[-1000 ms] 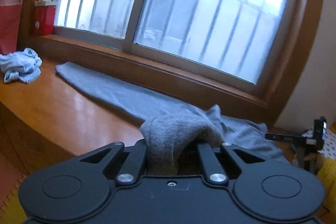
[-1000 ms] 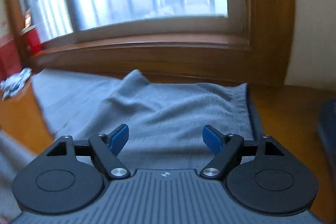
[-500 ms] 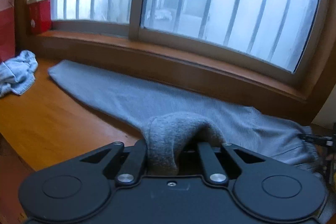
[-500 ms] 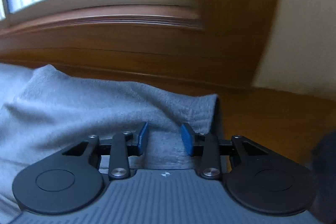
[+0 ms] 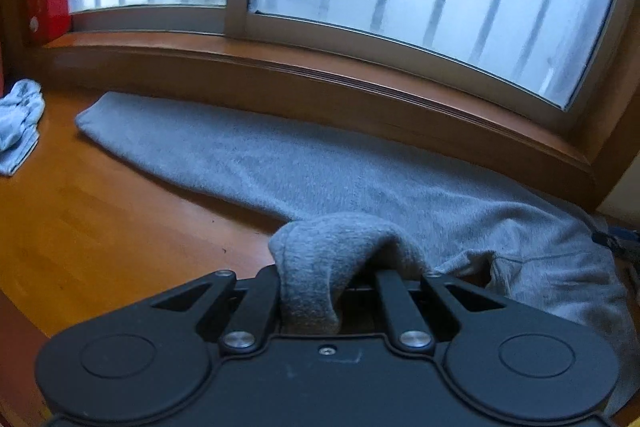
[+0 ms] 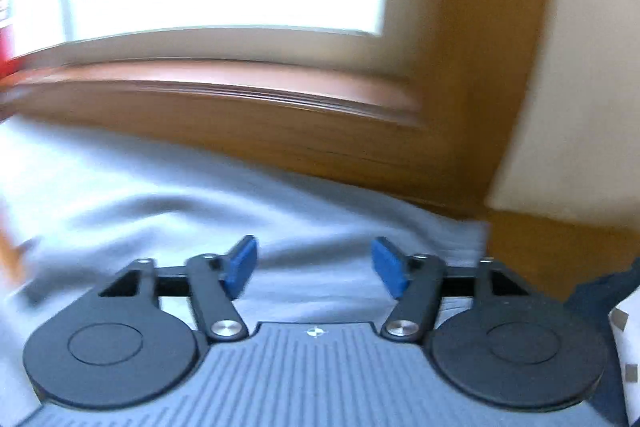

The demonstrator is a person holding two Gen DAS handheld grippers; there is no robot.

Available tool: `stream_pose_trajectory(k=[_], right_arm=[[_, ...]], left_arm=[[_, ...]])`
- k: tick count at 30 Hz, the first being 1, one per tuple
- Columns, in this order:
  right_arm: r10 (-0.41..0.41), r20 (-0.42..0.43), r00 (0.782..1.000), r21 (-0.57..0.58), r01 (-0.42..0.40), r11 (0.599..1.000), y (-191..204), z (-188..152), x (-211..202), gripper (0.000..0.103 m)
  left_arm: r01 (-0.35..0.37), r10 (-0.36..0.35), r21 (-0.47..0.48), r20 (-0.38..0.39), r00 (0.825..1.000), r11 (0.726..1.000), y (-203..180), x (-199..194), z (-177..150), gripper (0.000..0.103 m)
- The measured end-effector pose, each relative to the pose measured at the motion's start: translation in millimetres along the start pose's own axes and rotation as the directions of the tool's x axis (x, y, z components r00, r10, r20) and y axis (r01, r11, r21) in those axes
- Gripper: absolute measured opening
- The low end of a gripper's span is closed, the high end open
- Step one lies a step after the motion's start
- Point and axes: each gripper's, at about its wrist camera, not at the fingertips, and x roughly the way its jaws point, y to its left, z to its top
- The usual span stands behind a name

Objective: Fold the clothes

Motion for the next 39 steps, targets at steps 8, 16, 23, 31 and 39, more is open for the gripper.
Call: stream_pose_trajectory(k=[8,16,23,31,39], right_arm=[[0.04,-0.096,0.995,0.188,-0.021,0.982,34.2,-58.4,-14.5,0.082],[-0.153,-0.085,0.985,0.178,0.166,0.97,71.5,-64.4,-18.9,0.081],[0.158,0.061,0.985,0.216,-0.168,0.962,161.1,-19.9,-38.3,0.081],[0.283,-0.095,0.954,-0.012,-0.285,0.958,284.5,-6.4,33.8,0.078],[0.25,0.024,0.968,0.129,-0.251,0.959,262.0,4.4,-5.5,0.078]], left_arm=[[0.063,-0.059,0.054,-0.081,0.995,0.997,20.9,70.5,22.5,0.007],[0.111,-0.079,0.181,-0.179,0.981,0.977,18.2,126.8,45.0,0.015],[0.129,-0.082,0.238,-0.197,0.977,0.963,39.7,97.0,41.9,0.074],[0.133,-0.117,0.268,-0.075,0.99,0.954,57.1,53.0,41.6,0.082],[0.184,-0.174,0.297,-0.059,0.983,0.937,45.7,7.6,-29.5,0.084]])
